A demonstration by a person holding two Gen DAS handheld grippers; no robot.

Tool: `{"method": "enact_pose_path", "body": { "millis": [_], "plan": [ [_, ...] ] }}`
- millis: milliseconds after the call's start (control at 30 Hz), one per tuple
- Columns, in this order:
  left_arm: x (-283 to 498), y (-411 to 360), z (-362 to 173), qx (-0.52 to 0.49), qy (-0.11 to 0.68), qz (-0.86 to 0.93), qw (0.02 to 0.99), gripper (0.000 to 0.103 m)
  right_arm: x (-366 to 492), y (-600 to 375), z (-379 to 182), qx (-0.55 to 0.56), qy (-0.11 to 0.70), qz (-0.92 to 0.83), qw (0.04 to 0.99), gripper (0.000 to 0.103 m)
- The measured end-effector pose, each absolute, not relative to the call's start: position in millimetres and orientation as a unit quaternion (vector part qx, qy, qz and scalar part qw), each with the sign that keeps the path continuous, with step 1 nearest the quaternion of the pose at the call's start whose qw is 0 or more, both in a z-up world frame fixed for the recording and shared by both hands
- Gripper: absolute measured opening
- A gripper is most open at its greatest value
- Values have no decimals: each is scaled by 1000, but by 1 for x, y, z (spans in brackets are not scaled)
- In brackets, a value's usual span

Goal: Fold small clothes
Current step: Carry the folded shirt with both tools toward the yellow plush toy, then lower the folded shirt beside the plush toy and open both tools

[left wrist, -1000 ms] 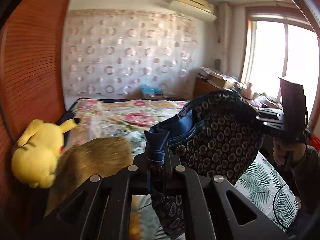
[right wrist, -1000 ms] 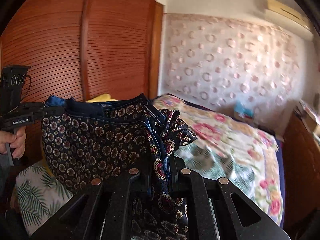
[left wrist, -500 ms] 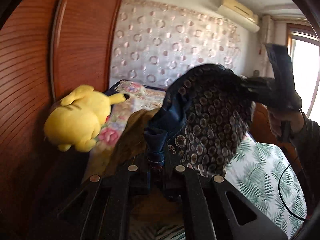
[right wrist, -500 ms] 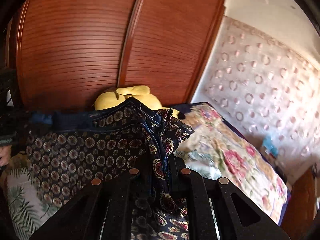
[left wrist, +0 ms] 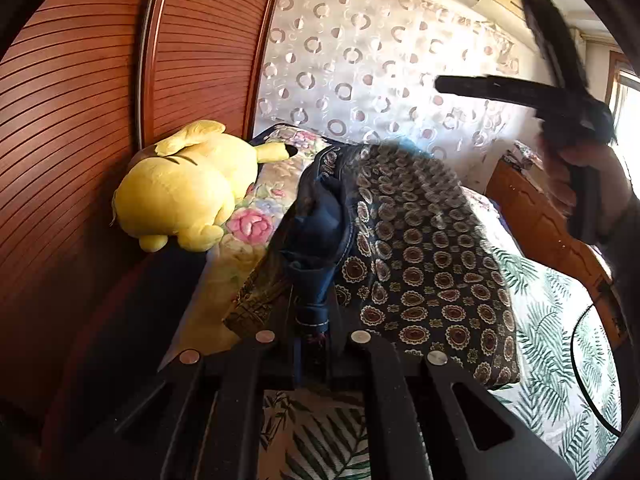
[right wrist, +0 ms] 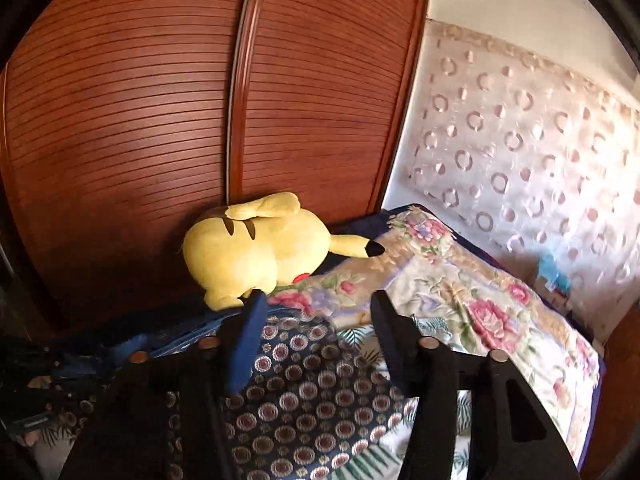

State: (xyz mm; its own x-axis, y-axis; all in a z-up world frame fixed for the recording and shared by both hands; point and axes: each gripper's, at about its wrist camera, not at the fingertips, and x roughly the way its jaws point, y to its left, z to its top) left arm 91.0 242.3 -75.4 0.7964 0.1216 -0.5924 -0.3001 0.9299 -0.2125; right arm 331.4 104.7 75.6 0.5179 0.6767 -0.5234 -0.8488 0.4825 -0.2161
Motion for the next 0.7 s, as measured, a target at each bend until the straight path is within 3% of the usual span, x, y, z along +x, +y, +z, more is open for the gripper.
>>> {"method": "enact_pose_path", "body": {
  "millis": [233, 433, 633, 667, 700],
  "plan": [
    [90, 240, -76, -141, 299, 121, 936, 8, 325, 83, 16, -223, 262, 468, 814, 57],
    [90, 241, -71, -126, 298, 125, 938, 17, 316, 81, -25, -215, 290, 471, 805, 57],
    [82, 245, -63, -122, 285, 120, 943, 54, 284, 66, -23, -190, 272, 486, 808, 57],
    [82, 245, -61, -122, 283, 119, 944, 73, 275, 60, -27, -190, 271, 492, 805, 57],
    [79, 244, -58, -121, 276, 118, 946, 85, 267, 56, -29, -191, 272, 497, 802, 57]
  ]
}}
